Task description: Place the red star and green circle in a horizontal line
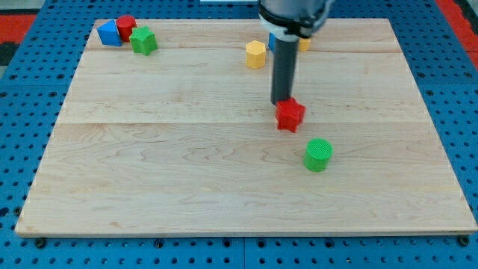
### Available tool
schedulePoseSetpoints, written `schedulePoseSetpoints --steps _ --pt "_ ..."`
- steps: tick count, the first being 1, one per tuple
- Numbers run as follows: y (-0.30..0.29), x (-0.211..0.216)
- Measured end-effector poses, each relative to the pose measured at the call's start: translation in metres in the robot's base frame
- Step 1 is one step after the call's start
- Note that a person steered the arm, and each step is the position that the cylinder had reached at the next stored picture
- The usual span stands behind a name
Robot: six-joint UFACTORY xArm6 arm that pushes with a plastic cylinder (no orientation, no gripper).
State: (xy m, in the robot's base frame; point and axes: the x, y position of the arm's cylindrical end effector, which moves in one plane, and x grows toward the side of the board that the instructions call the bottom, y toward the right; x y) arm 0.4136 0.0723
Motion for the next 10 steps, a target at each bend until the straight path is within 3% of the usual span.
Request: schedulePoseSetpoints --steps 1,2,5,6,9,10 --pt "0.006 0.005" --pt "-0.031 0.025" --pt "0.083 0.027" --pt "0.092 0.053" --pt "0.115 0.034" --pt "0.114 0.071"
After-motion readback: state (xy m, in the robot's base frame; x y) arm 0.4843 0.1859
